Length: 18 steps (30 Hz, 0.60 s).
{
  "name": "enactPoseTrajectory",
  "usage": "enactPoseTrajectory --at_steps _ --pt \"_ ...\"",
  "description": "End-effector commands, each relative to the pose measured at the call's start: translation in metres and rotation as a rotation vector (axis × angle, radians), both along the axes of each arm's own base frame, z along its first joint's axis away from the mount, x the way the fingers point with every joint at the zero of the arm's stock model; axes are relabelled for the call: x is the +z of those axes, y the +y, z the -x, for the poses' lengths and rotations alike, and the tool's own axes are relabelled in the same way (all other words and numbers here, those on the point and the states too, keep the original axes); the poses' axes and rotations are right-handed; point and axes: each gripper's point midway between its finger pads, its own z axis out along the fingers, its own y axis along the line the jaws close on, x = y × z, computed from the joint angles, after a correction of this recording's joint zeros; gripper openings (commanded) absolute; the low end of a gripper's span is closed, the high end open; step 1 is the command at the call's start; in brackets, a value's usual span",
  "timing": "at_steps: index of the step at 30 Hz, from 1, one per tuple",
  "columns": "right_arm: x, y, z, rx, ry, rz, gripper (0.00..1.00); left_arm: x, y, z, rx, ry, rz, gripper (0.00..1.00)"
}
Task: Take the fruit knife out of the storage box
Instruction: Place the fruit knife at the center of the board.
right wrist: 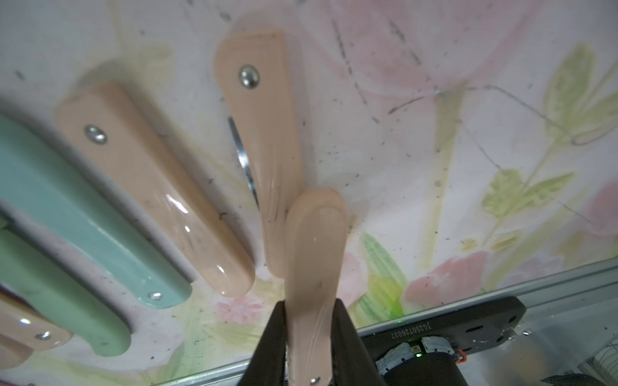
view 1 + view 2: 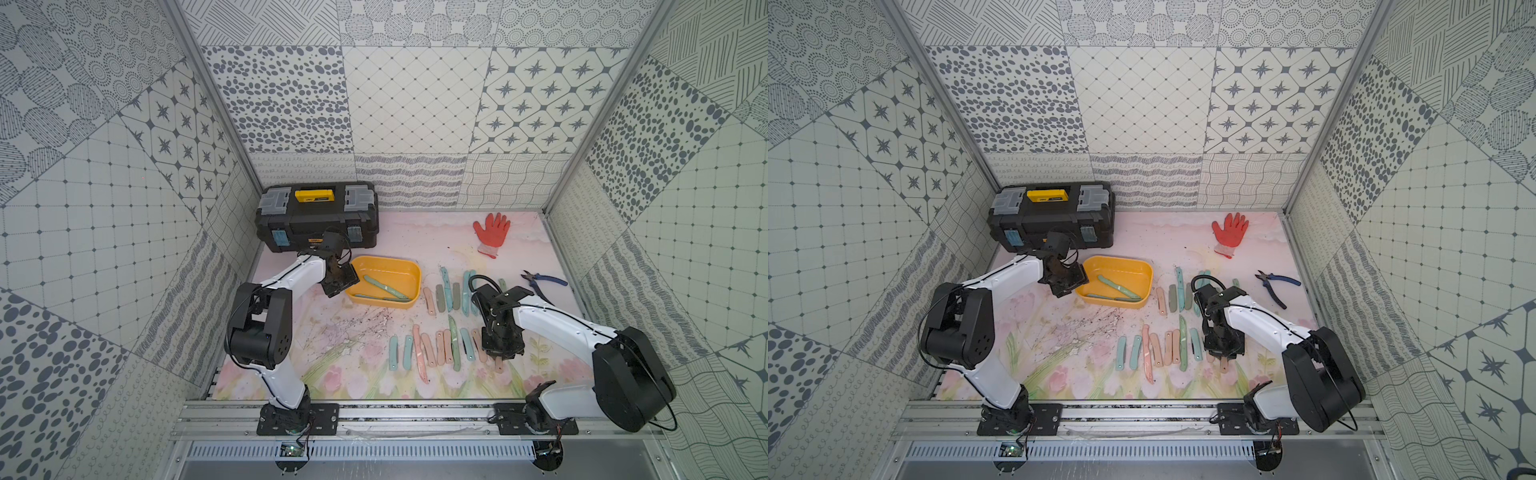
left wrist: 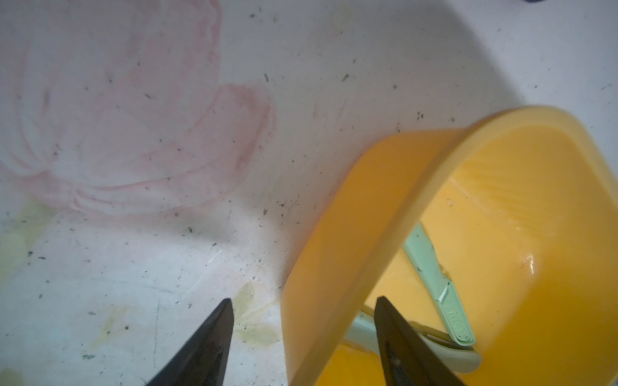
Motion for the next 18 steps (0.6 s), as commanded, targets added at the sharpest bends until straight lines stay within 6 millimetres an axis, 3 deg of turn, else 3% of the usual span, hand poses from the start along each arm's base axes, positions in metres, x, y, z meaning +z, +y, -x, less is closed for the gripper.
enactPoseTrajectory --at_steps 1,9,18 --pt "0.005 -0.015 -0.001 -0.065 0.011 0.092 0.23 -0.001 -0.001 0.001 0.001 0.002 0.017 0.67" --pt "-0.002 -0.022 -0.024 -0.090 -0.026 0.148 0.25 -0.003 -0.003 0.002 0.000 0.009 0.027 0.67" --pt "-0.016 -0.030 -0.020 -0.074 0.033 0.176 0.29 0.000 -0.002 0.001 0.002 0.000 0.022 0.67"
